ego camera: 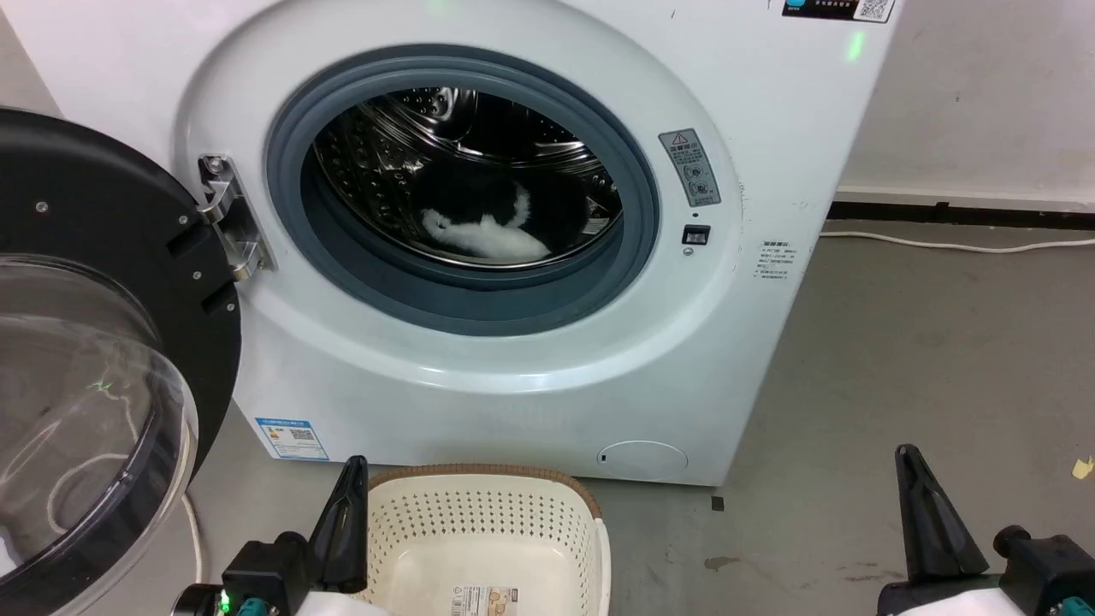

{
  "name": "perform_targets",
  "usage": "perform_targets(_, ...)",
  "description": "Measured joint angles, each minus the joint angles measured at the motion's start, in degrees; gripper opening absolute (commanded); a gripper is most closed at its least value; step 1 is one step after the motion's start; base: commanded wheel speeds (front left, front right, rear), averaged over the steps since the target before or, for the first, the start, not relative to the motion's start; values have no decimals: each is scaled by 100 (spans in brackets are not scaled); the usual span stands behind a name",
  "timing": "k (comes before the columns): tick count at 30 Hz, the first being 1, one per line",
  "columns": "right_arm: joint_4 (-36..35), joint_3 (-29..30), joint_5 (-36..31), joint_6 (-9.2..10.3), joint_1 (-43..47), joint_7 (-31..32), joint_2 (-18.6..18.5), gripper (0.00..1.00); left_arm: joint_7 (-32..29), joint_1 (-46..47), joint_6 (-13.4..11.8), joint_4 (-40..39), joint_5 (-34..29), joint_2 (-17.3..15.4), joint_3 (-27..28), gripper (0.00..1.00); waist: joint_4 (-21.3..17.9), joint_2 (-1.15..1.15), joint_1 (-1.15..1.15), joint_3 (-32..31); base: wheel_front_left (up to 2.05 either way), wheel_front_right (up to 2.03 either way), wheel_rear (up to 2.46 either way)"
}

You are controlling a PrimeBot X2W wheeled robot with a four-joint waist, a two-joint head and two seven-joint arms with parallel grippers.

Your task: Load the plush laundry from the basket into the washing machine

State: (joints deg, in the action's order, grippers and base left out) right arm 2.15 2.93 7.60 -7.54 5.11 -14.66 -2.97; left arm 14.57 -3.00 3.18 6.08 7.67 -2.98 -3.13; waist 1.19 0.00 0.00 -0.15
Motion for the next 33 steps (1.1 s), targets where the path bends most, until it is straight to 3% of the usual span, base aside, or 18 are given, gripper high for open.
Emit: perform_targets(33,-36,-67,-162,0,-74,394,0,0,-386,20,-59,-132,-165,1,55,0,-33,0,0,4,0,0,0)
